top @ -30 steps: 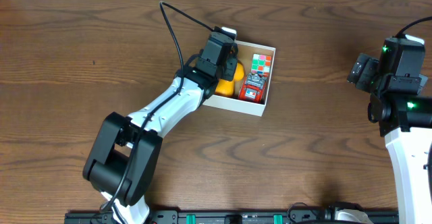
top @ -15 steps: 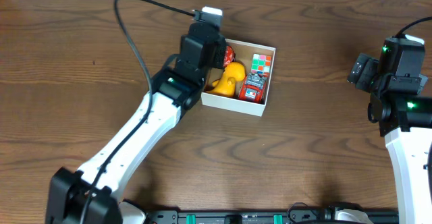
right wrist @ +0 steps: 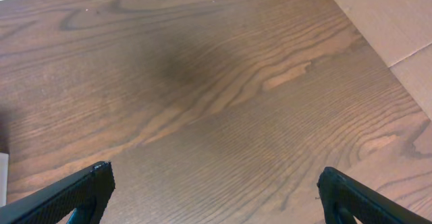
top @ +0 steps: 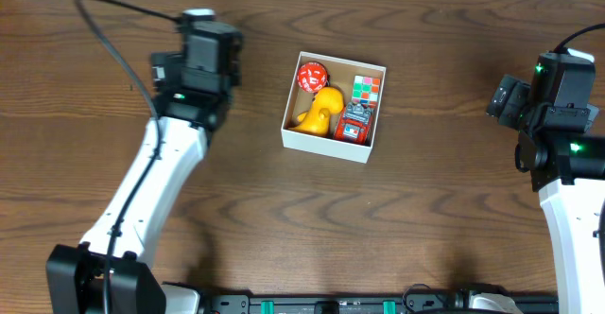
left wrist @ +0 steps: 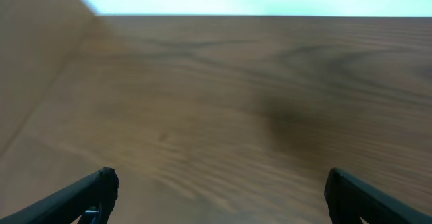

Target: Pack container

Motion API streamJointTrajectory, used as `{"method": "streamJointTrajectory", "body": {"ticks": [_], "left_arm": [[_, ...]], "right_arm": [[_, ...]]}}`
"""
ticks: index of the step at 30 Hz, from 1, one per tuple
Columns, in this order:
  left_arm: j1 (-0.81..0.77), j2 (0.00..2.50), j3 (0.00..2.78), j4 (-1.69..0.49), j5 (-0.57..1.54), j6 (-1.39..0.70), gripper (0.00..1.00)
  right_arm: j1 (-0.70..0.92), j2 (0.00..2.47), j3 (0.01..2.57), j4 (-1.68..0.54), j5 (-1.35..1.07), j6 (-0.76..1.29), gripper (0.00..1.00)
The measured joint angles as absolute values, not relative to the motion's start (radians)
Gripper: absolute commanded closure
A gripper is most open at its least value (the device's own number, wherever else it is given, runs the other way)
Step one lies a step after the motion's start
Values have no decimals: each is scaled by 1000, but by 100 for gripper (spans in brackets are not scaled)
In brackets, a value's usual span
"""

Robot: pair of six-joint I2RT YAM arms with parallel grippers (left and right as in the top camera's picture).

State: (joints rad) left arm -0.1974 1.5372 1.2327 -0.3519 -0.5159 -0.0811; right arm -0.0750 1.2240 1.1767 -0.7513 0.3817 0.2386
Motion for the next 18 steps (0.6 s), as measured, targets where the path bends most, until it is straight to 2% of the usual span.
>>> {"method": "streamJointTrajectory", "body": {"ticks": [6,18], "left_arm": [[-108,1537,1233,-356,-530,-81,2],[-104,1537,1233,-356,-527,-81,2]], "right_arm": [[-75,1224,1177,-751,382,239,1],[-75,1224,1177,-751,382,239,1]]}}
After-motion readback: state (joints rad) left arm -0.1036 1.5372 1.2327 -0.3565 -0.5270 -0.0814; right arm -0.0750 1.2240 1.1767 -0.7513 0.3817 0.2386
